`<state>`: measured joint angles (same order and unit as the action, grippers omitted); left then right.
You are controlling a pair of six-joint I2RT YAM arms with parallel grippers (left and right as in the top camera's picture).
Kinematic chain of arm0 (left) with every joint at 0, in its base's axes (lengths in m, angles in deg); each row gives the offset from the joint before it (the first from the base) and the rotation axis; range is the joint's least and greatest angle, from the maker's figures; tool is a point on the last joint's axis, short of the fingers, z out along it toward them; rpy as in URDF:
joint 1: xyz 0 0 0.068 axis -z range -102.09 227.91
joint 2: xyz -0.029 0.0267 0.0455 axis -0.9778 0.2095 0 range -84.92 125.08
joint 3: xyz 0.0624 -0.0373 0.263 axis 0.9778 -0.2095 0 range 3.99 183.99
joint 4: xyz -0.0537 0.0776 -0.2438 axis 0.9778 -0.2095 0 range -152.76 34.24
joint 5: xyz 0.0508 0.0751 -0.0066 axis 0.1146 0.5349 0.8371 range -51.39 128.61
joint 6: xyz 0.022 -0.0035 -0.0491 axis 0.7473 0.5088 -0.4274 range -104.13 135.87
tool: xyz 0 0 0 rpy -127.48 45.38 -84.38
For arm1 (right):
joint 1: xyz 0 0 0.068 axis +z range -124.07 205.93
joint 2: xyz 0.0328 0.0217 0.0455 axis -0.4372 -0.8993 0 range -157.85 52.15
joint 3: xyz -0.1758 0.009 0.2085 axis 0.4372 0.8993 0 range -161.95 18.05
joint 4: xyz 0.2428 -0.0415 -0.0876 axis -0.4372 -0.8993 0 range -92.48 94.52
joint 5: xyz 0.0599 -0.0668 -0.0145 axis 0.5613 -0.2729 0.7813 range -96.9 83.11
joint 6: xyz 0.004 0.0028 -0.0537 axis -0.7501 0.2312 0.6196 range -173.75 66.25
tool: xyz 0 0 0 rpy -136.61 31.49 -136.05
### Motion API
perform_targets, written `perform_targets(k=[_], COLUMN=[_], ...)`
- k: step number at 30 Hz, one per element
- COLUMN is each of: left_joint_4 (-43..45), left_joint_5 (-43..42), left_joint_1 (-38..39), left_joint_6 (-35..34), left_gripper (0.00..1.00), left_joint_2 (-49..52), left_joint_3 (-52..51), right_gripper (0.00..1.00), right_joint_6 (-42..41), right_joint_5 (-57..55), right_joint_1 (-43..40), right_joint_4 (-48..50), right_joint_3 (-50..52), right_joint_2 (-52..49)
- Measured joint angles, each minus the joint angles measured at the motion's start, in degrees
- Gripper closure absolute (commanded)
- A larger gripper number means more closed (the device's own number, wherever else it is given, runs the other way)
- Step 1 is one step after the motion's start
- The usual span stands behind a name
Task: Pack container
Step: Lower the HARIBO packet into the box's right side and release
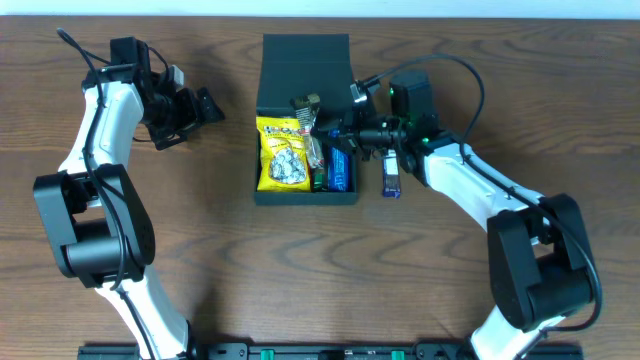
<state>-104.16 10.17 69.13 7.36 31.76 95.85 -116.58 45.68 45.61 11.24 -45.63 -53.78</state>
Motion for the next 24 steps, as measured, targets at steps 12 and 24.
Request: perform_targets(k=[12, 24], left_joint_4=[-0.02, 0.31], left_joint_5=[0.00, 0.02], left_joint_1=[0.00, 0.00], left_joint_6=[0.00, 0.00], left_gripper=[0.03, 0.02], left_joint_2=[0.00, 0.00], left_joint_3=[0.00, 0.00], right_gripper=[0.98, 0.98], right_joint_6=[-6.16, -11.47], right_joint_5=[-1.84, 3.45], right_joint_1=[0.00, 0.74], right_joint_4=[6.82, 21.62], right_joint_3=[4.42, 4.55], right_joint_2=[0.26, 4.09])
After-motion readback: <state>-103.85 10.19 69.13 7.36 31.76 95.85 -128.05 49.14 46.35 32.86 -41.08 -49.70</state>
